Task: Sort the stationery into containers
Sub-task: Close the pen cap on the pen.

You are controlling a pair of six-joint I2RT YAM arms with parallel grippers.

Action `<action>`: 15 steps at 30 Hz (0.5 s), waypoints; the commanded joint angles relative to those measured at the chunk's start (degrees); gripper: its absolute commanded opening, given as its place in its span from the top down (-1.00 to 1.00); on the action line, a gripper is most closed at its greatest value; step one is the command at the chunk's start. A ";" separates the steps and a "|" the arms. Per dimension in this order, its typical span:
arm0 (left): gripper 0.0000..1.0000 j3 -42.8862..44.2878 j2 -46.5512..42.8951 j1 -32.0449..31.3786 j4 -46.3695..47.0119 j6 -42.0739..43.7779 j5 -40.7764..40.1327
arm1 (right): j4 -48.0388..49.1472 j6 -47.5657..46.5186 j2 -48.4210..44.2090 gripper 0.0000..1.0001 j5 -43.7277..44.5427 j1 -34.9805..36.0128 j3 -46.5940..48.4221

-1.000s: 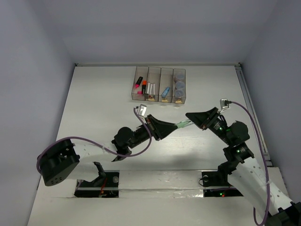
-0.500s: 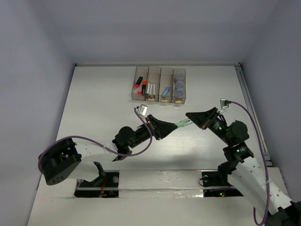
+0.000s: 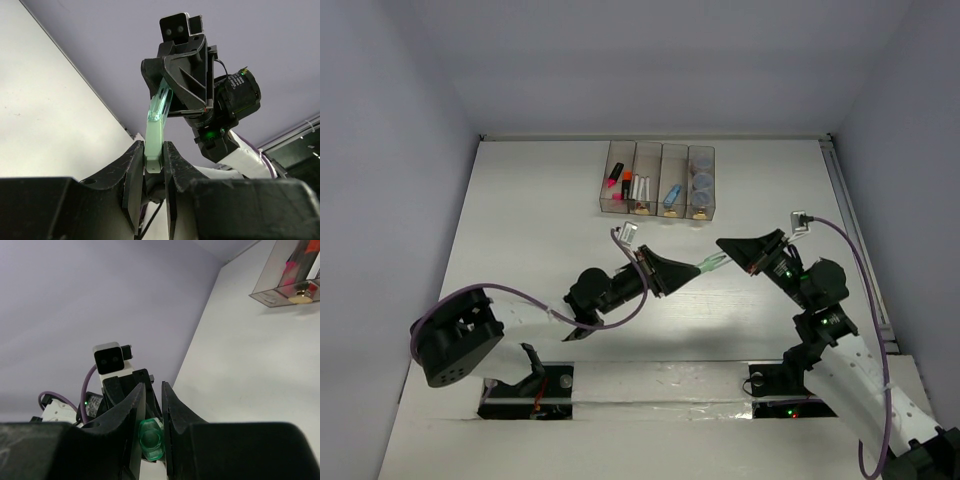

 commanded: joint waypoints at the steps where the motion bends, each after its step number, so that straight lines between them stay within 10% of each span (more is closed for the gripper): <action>1: 1.00 2.86 1.55 -0.26 23.09 -2.05 3.56 | 6.54 0.93 0.00 0.76 -1.68 0.44 0.01; 15: 1.00 2.25 -2.57 -0.26 23.64 -1.97 3.57 | 10.95 3.74 0.53 0.46 -3.62 0.44 -2.02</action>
